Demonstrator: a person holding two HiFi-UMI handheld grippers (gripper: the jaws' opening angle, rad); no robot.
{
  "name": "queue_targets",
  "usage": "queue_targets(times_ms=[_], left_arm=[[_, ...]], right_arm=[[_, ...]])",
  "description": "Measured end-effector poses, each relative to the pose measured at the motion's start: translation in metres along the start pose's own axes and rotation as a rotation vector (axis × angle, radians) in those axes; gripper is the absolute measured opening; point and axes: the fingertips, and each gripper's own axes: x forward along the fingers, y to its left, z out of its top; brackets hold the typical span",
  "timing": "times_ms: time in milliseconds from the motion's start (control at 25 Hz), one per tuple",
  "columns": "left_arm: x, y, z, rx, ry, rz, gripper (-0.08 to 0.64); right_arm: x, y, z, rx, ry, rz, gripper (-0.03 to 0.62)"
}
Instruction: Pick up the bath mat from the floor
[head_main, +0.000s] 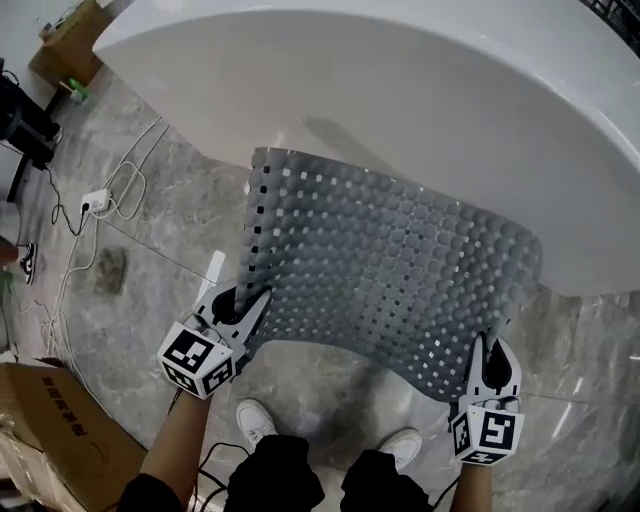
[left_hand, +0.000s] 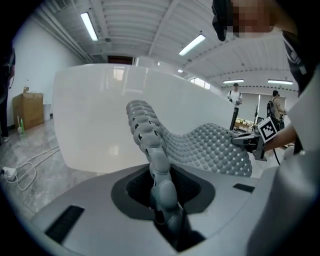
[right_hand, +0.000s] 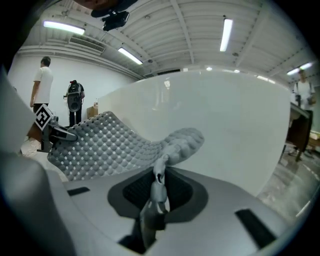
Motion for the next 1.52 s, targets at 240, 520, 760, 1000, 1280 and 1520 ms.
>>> queue_targets(times_ms=[240,520,760,1000,1280,1520], left_arm=[[-0.077,-0.044,0.16,0.013,-0.033,-0.012,0.087],[-0.148,-0.076,0.313,0.06,-0.087,0.022,0.084],[-0.211,-0.107,0.481,0.065,-0.159,0.06,0.084],[-0.267,-0.144,0.578,0.074,-0.195,0.081,0.084],[-0.295,-0.182,0.634,0.109,-0.232,0.055,0.084],[-0.331,-0.181,0.636,0.094,-0.246,0.025,0.084]], right_arm=[[-0.101,-0.04,0.159,-0.007,-0.033,-0.033,0.077],[-0.169,-0.056,0.304,0.017,-0.122,-0.039,0.077],[-0.236,-0.083,0.471,0.034,-0.21,-0.051,0.077],[-0.305,-0.107,0.566,0.047,-0.258,-0.053,0.077],[-0.347,-0.131,0.603,0.057,-0.297,-0.059,0.077],[-0.378,-0.121,0.609,0.052,-0.294,-0.071,0.077]])
